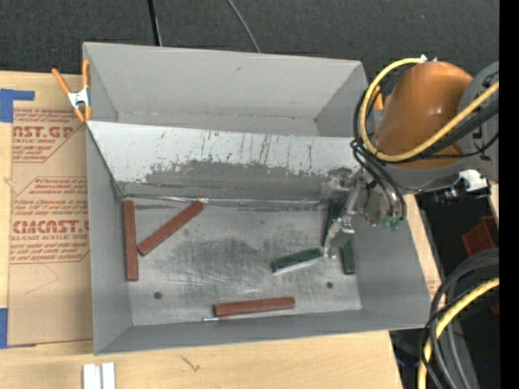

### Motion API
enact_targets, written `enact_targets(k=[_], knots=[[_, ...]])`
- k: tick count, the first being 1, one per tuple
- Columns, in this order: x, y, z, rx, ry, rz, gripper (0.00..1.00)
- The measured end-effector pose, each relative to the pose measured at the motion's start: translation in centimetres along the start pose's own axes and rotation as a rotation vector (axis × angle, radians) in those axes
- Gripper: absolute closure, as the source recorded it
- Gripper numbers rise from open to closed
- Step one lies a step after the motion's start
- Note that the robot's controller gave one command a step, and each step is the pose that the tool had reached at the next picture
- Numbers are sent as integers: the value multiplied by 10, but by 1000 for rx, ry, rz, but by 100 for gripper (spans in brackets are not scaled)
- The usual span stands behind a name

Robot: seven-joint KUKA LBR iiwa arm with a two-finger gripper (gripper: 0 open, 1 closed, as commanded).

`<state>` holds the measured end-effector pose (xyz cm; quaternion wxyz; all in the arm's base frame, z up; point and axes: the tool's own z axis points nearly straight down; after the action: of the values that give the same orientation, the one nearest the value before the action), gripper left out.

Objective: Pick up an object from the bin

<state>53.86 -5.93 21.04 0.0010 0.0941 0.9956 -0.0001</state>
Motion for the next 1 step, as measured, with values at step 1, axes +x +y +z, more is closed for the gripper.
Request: enact_targets(k=[1], knots=[[-4,-2,61,0,-5,-50,0]])
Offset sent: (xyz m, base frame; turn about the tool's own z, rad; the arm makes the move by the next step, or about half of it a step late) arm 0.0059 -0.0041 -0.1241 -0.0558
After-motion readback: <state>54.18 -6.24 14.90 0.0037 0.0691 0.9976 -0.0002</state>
